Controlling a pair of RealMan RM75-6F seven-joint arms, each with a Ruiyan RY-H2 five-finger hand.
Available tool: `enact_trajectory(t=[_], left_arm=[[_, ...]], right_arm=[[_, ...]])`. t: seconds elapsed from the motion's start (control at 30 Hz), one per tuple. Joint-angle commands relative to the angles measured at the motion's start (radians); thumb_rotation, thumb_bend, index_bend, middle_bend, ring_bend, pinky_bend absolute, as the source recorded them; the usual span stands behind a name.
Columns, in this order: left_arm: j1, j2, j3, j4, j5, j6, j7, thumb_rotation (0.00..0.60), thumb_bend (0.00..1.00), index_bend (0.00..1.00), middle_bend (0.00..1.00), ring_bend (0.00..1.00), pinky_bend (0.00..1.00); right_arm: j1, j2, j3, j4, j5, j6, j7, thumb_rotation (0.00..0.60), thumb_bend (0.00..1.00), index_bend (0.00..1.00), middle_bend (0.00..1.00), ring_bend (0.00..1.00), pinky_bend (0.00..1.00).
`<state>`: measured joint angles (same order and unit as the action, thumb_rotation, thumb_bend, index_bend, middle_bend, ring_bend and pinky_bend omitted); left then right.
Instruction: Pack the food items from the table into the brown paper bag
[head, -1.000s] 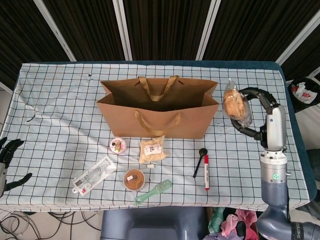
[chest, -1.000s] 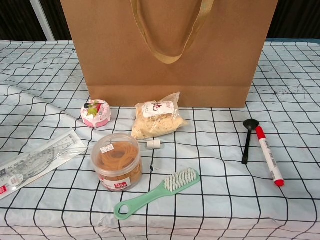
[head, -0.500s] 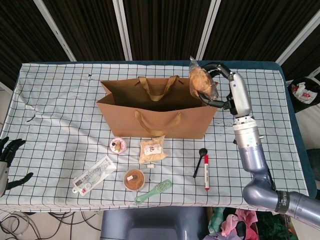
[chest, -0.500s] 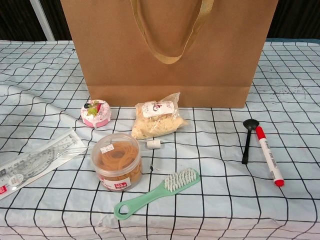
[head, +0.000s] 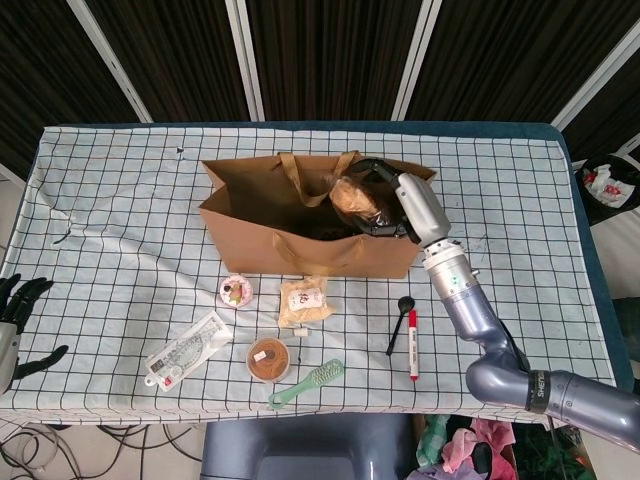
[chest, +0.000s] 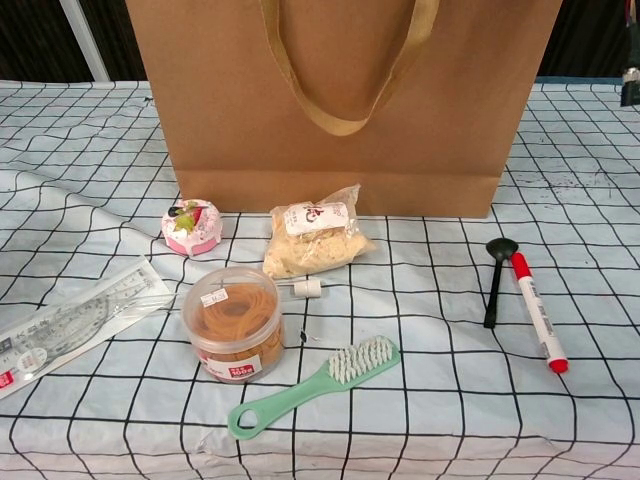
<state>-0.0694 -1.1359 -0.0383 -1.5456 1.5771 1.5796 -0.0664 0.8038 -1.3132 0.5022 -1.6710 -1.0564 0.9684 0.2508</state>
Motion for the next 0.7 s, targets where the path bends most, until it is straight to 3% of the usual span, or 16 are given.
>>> enact_trajectory(t=[0.03,0.3,0.53,0.7], left_arm=[[0.0,-0.001,0.001,0.0,0.001,-0.001,0.001,0.6,0.1,0.14,0.14,0.02,0.05],[-0.001,-0.002,0.002,-0.002,0.0,-0.003,0.006,0.6,0.1,0.14,0.14,0.02,0.05],[0.0,-0.001,0.001,-0.003,-0.002,-0.002,0.005,0.6,0.1,0.14,0.14,0.02,0.05],[0.0,0.001,0.002,-0.004,0.002,-0.002,0.0,0.6,0.1,0.14,0.14,0.02,0.05]], right_arm=[[0.009,0.028,-0.028,0.005,0.015,-0.04,-0.036,0.6,0.12,0.18,0.1,0.17,0.24],[0.008,0.018,-0.019,-0.002,0.005,0.022,-0.066,0.6,0.08,0.15,0.05,0.14,0.23],[-0.044,-0.039,0.043,-0.018,-0.114,0.298,-0.026,0.6,0.08,0.14,0.12,0.18,0.23],[-0.147,-0.013,0.024,-0.102,-0.158,0.451,-0.038,0.6,0.09,0.15,0.15,0.21,0.23]])
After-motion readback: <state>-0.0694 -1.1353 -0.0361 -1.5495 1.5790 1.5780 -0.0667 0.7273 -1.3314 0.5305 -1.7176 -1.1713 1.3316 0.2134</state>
